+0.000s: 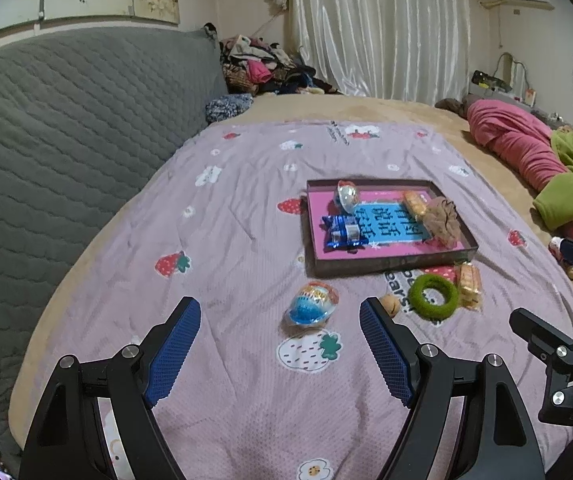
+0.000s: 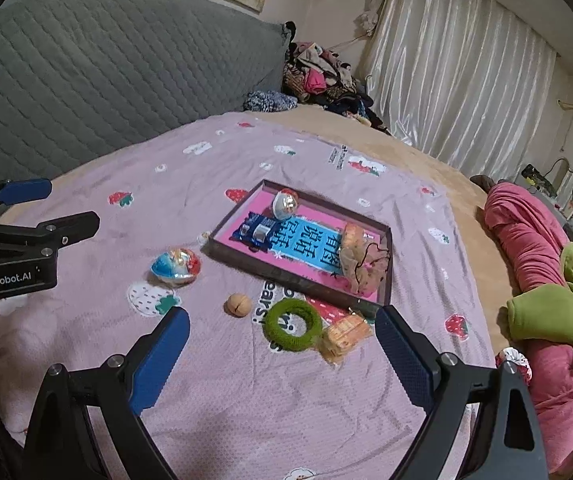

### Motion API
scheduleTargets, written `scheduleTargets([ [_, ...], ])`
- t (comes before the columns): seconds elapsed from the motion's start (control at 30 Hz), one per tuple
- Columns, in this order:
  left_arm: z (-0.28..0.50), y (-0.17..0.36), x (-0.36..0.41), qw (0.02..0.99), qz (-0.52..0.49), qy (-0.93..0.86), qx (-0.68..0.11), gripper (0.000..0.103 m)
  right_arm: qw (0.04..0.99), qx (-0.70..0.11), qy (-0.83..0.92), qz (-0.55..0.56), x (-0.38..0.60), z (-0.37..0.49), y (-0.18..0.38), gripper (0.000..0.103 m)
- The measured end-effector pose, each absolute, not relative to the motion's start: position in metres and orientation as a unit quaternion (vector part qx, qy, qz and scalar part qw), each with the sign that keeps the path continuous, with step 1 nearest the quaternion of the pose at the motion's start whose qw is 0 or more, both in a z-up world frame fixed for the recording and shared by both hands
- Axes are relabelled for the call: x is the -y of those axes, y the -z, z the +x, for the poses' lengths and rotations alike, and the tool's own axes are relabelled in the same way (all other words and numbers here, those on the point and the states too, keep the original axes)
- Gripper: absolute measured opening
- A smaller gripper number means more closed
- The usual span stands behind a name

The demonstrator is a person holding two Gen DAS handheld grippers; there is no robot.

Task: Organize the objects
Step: 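Withdraw both grippers from the tray and approach the blue egg and green ring, then grasp the blue-red chocolate egg with the left gripper while the right grasps the green ring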

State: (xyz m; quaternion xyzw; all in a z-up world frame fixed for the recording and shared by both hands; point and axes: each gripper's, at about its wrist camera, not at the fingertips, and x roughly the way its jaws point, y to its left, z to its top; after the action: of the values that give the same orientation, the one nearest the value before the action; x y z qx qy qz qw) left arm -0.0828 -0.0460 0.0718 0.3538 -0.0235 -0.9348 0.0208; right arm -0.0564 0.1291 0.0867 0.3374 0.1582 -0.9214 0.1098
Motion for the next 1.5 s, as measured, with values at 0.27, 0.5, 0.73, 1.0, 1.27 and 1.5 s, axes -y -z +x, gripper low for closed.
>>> scheduleTargets([
  [0.27, -0.094, -0.041, 0.044, 0.018, 0.379, 0.925, 0.025, 0.083, 0.114, -0.170, 0.909, 0.364, -0.127, -0.065, -0.056, 0.094],
  [0.5, -0.104, -0.018, 0.044, 0.016, 0.397, 0.917, 0.028, 0.083, 0.117, -0.169, 0.902, 0.380, -0.127, -0.078, -0.034, 0.094],
  [0.73, -0.113, 0.001, 0.046, 0.011, 0.409, 0.912, 0.029, 0.083, 0.119, -0.169, 0.895, 0.396, -0.127, -0.089, -0.015, 0.094],
  [1.0, -0.124, 0.017, 0.041, 0.004, 0.418, 0.907, 0.038, 0.083, 0.126, -0.184, 0.884, 0.412, -0.121, -0.105, 0.003, 0.093],
  [1.27, -0.144, 0.028, 0.042, -0.001, 0.421, 0.906, 0.039, 0.083, 0.118, -0.201, 0.870, 0.434, -0.120, -0.130, 0.018, 0.087],
  [1.5, -0.168, 0.046, 0.036, -0.005, 0.436, 0.899, 0.046, 0.083, 0.119, -0.223, 0.852, 0.459, -0.117, -0.152, 0.034, 0.087],
])
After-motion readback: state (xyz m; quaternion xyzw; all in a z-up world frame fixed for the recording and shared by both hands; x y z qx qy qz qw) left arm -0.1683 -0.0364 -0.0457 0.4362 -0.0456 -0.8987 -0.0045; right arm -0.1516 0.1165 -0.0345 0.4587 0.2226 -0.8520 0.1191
